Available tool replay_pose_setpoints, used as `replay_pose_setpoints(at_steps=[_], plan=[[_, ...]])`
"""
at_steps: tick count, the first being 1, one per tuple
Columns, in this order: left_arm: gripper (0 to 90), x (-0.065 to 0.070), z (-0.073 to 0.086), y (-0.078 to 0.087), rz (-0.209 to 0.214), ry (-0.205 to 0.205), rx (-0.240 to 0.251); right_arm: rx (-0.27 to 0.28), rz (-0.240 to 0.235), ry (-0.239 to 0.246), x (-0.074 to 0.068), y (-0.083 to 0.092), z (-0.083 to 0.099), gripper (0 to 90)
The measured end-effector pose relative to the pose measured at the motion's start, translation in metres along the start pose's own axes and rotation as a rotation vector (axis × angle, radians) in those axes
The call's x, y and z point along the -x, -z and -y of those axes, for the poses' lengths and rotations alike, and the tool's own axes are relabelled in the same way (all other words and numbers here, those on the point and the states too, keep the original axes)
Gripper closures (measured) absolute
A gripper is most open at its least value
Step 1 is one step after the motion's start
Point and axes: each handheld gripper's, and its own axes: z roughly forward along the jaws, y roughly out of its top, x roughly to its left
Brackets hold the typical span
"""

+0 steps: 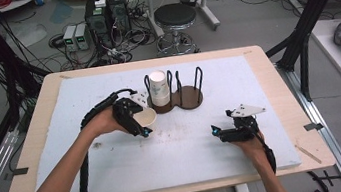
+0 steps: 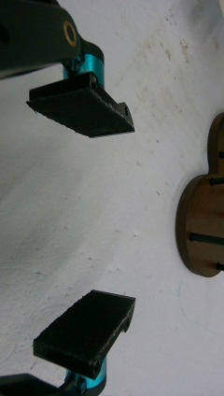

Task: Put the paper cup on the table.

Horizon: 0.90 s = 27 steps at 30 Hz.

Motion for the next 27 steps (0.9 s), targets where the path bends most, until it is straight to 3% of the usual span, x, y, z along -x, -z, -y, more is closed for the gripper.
replay_pose_setpoints(at_steps=[15, 27], plan=[[30.2, 0.002, -0.001, -0.032, 0.027, -0.006, -0.056, -0.001, -0.006, -0.001, 0.0, 0.0, 0.0, 15.4], [28.3, 0.0, -0.002, -0.035, 0.03, 0.002, -0.049, -0.005, -0.009, -0.001, 0.0, 0.0, 0.0, 15.4]])
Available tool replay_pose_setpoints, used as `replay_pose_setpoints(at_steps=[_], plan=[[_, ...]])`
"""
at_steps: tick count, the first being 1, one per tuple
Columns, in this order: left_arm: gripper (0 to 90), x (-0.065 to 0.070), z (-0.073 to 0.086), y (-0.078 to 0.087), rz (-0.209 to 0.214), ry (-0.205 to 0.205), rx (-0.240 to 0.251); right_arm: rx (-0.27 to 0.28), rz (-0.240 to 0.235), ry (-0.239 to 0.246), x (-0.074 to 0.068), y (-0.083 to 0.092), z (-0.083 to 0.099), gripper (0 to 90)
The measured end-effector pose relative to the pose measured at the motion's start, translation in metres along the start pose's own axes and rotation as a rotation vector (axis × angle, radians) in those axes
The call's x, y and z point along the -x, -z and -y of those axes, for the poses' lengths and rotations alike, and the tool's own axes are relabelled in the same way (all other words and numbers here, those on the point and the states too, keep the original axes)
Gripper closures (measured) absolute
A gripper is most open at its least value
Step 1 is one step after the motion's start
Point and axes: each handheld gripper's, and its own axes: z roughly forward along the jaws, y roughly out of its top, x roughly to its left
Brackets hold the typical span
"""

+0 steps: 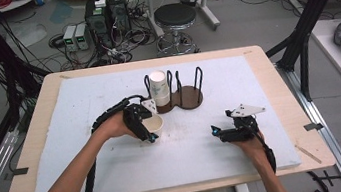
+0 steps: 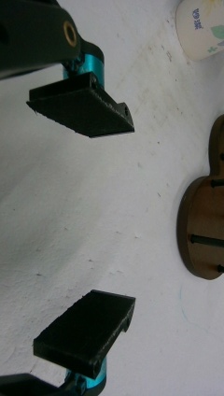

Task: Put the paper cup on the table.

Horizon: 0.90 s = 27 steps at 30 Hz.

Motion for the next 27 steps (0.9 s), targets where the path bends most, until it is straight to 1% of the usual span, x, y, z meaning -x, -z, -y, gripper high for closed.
replay_pose_setpoints(at_steps=[2, 3, 6, 7, 9, 10, 16, 17, 18, 19, 20, 21, 22, 23, 24, 25, 26, 27], plan=[[26.6, 0.0, 0.0, -0.001, -0.004, 0.001, 0.001, -0.001, 0.0, -0.001, 0.0, 0.0, 0.0, 15.4], [23.8, 0.001, -0.001, -0.002, -0.007, -0.01, 0.006, 0.001, 0.0, 0.005, 0.0, 0.0, 0.0, 15.5], [16.3, 0.0, 0.0, -0.003, 0.016, 0.0, 0.005, 0.006, -0.002, 0.004, 0.0, 0.0, 0.0, 15.4], [16.2, 0.0, 0.0, -0.003, 0.016, 0.0, 0.005, 0.006, -0.002, 0.004, 0.0, 0.0, 0.0, 15.4], [16.1, -0.002, 0.003, -0.003, 0.018, 0.014, -0.009, 0.004, -0.003, 0.003, 0.0, 0.0, 0.0, 15.5], [15.9, -0.002, 0.004, -0.003, 0.024, 0.023, -0.008, 0.003, -0.004, 0.004, 0.0, 0.0, 0.0, 15.4], [16.0, 0.0, 0.007, 0.0, 0.027, 0.016, -0.011, 0.004, -0.006, 0.0, 0.0, 0.001, 0.0, 15.5], [16.0, 0.001, 0.01, 0.0, 0.024, 0.018, 0.006, 0.004, -0.007, 0.0, 0.0, 0.001, 0.0, 15.5], [16.0, 0.002, 0.013, 0.0, 0.026, 0.022, 0.011, 0.004, -0.006, 0.003, 0.0, 0.0, 0.0, 15.4], [16.0, 0.004, 0.022, 0.001, 0.012, 0.038, 0.024, 0.004, -0.007, -0.001, 0.0, 0.0, 0.0, 15.4], [16.0, 0.004, 0.022, 0.001, 0.012, 0.038, 0.024, 0.004, -0.007, -0.001, 0.0, 0.0, 0.0, 15.4], [16.0, 0.007, 0.03, 0.006, 0.002, 0.049, 0.049, 0.001, -0.009, -0.005, 0.001, 0.0, 0.0, 15.5], [16.0, 0.008, 0.034, 0.009, 0.001, 0.056, 0.06, 0.004, -0.01, -0.004, 0.001, 0.0, 0.0, 15.5], [16.0, 0.008, 0.034, 0.009, 0.001, 0.056, 0.06, 0.0, -0.011, -0.011, 0.001, 0.0, 0.0, 15.4], [16.0, 0.01, 0.038, 0.012, -0.005, 0.066, 0.074, 0.003, -0.011, -0.01, 0.001, 0.0, 0.0, 15.4], [16.0, 0.014, 0.047, 0.018, -0.018, 0.077, 0.098, 0.006, -0.009, -0.008, 0.001, 0.001, 0.0, 15.5], [16.0, 0.014, 0.047, 0.018, -0.018, 0.077, 0.098, 0.006, -0.009, -0.008, 0.001, 0.001, 0.0, 15.5], [16.0, 0.018, 0.055, 0.024, -0.033, 0.089, 0.126, 0.008, -0.011, -0.007, 0.001, 0.001, 0.001, 15.4]])
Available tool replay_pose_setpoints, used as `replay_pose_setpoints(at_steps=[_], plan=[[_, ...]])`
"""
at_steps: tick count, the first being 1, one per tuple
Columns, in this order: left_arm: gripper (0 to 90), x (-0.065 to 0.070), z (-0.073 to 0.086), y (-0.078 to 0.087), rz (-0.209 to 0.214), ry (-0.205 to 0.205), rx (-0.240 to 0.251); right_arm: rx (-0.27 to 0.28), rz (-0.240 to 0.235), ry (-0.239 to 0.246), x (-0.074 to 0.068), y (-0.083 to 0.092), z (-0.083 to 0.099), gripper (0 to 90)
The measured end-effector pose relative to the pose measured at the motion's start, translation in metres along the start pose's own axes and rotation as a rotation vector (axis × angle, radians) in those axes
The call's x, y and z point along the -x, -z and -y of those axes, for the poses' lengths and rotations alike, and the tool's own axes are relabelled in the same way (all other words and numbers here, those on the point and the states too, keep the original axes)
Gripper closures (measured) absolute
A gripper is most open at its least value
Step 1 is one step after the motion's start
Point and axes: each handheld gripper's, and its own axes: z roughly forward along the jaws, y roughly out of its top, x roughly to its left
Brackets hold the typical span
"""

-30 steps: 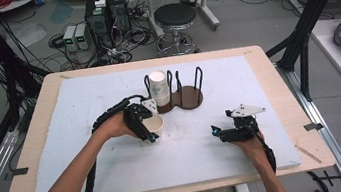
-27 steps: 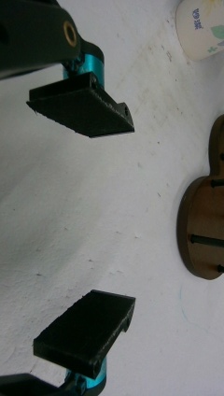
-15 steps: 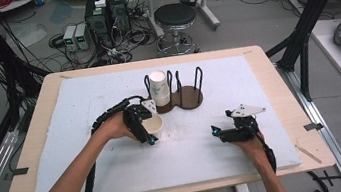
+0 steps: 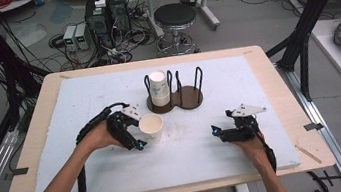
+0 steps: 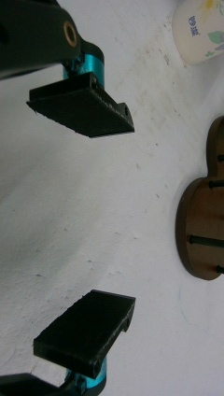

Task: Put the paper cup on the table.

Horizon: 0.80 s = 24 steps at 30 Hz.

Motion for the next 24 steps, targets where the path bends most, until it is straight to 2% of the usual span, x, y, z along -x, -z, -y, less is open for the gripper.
replay_pose_setpoints(at_steps=[1, 2, 3, 4, 7, 8, 9, 13, 16, 17, 18, 19, 21, 22, 24], plan=[[16.0, 0.0, 0.0, 0.0, 0.0, 0.0, 0.0, 0.0, 0.0, 0.0, 0.0, 0.0, 0.0, 15.4], [16.0, 0.005, 0.009, 0.007, -0.028, 0.018, 0.04, 0.002, 0.001, -0.001, 0.0, 0.0, 0.0, 15.5], [16.0, 0.005, 0.009, 0.007, -0.028, 0.018, 0.04, 0.002, 0.001, 0.0, 0.0, 0.0, 0.0, 15.5], [16.0, 0.009, 0.017, 0.016, -0.051, 0.032, 0.067, 0.002, 0.0, 0.001, 0.0, 0.0, 0.0, 15.5], [16.0, 0.018, 0.031, 0.025, -0.097, 0.062, 0.154, 0.003, 0.001, 0.0, 0.0, 0.0, 0.0, 15.5], [16.0, 0.018, 0.031, 0.025, -0.097, 0.062, 0.154, 0.004, 0.0, -0.001, 0.0, 0.0, 0.0, 15.4], [16.0, 0.024, 0.04, 0.03, -0.127, 0.077, 0.187, 0.002, -0.002, -0.001, 0.0, 0.0, 0.0, 15.5], [16.0, 0.035, 0.061, 0.033, -0.193, 0.133, 0.299, 0.009, -0.005, -0.001, 0.0, 0.001, 0.0, 15.5], [15.8, 0.039, 0.071, 0.034, -0.227, 0.157, 0.346, 0.01, -0.005, -0.001, 0.0, 0.001, 0.0, 15.5], [15.8, 0.041, 0.076, 0.034, -0.247, 0.173, 0.376, 0.01, -0.005, -0.001, 0.0, 0.001, 0.0, 15.5], [14.8, 0.044, 0.085, 0.034, -0.276, 0.201, 0.444, 0.009, -0.009, 0.0, 0.0, 0.001, 0.0, 15.4], [14.8, 0.044, 0.085, 0.034, -0.276, 0.201, 0.444, 0.009, -0.009, 0.0, 0.0, 0.001, 0.0, 15.4], [14.8, 0.048, 0.093, 0.034, -0.322, 0.225, 0.49, 0.01, -0.007, 0.001, 0.0, 0.001, 0.0, 15.4], [14.8, 0.051, 0.1, 0.034, -0.362, 0.246, 0.54, 0.01, -0.008, -0.001, 0.0, 0.001, 0.0, 15.5], [14.8, 0.054, 0.106, 0.035, -0.415, 0.269, 0.586, 0.011, -0.008, 0.0, 0.0, 0.001, 0.0, 15.5]])
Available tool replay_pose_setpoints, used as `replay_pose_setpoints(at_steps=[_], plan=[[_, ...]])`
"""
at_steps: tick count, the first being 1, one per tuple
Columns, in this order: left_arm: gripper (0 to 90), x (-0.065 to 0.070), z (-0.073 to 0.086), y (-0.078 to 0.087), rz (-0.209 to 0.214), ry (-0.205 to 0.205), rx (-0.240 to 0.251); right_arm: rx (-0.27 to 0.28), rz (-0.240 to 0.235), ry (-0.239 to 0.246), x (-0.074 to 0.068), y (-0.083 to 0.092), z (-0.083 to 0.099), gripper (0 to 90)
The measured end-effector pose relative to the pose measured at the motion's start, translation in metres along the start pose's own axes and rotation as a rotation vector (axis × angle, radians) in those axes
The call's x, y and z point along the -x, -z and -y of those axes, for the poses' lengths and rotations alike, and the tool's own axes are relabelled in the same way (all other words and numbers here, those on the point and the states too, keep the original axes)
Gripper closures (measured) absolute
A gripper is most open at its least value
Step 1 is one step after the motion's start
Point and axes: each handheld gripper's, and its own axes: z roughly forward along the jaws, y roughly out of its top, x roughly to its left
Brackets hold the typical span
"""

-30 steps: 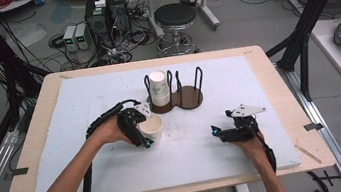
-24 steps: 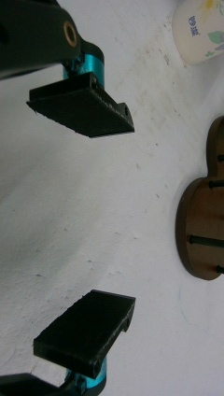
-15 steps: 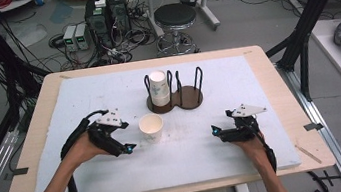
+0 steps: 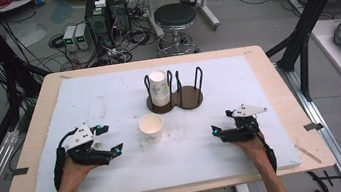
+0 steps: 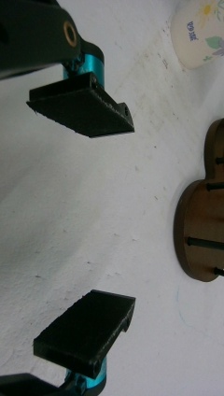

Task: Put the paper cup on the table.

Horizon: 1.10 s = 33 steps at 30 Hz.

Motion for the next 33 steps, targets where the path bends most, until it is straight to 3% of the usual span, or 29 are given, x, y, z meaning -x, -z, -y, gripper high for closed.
replay_pose_setpoints(at_steps=[1, 2, 3, 5, 11, 24, 33], plan=[[14.8, 0.0, 0.0, 0.0, 0.0, 0.0, 0.0, -0.001, -0.001, -0.001, 0.0, 0.0, 0.0, 15.4], [14.8, 0.0, 0.005, 0.003, -0.047, 0.017, 0.04, -0.002, -0.003, 0.0, 0.001, 0.0, 0.0, 15.4], [14.8, 0.0, 0.005, 0.003, -0.047, 0.017, 0.04, -0.002, -0.003, 0.0, 0.001, 0.0, 0.0, 15.4], [14.8, 0.0, 0.011, 0.004, -0.1, 0.033, 0.069, 0.0, -0.001, -0.006, 0.0, 0.001, 0.0, 15.4], [14.7, -0.002, 0.022, 0.002, -0.141, 0.055, 0.064, 0.013, -0.003, 0.005, 0.0, 0.001, 0.001, 15.4], [14.8, -0.004, 0.023, 0.002, -0.154, 0.081, 0.063, 0.013, -0.018, 0.013, 0.0, 0.002, 0.001, 15.4], [14.9, -0.003, 0.023, 0.002, -0.157, 0.073, 0.062, 0.023, -0.015, 0.02, -0.001, 0.002, 0.002, 15.4]])
